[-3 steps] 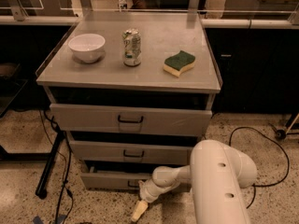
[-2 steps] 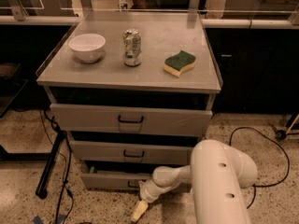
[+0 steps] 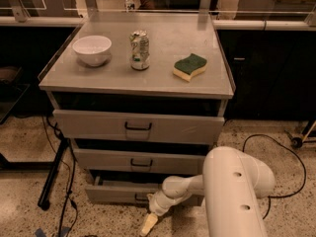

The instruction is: Open bottom drawer

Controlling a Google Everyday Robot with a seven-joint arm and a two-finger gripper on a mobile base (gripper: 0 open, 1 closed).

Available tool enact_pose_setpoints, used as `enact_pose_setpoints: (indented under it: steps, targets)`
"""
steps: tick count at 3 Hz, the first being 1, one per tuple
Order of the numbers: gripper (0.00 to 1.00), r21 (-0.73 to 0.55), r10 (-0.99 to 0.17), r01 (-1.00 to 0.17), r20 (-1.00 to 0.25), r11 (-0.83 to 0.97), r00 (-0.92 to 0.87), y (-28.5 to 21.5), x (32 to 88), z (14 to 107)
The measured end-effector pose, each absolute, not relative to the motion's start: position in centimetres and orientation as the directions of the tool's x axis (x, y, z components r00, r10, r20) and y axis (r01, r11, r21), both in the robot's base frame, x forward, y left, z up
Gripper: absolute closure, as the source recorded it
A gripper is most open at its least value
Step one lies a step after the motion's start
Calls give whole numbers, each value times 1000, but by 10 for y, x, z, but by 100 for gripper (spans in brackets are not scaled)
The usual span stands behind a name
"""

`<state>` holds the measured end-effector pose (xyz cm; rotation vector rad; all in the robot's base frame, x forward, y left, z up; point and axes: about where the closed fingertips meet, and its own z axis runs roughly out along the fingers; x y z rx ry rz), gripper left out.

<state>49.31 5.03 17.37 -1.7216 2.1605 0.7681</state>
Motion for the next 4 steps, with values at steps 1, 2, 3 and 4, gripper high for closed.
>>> enact_pose_setpoints:
  steps: [1, 2, 3, 4]
  targets:
    - [0, 234, -816, -960, -519, 152, -255, 50, 493, 174]
    - [0, 247, -821, -957, -506, 155, -264, 50, 485, 174]
    - [0, 250, -821, -956, -505, 157, -266, 50, 483, 175]
    - [0, 256, -821, -952, -499, 164, -276, 49, 472, 177]
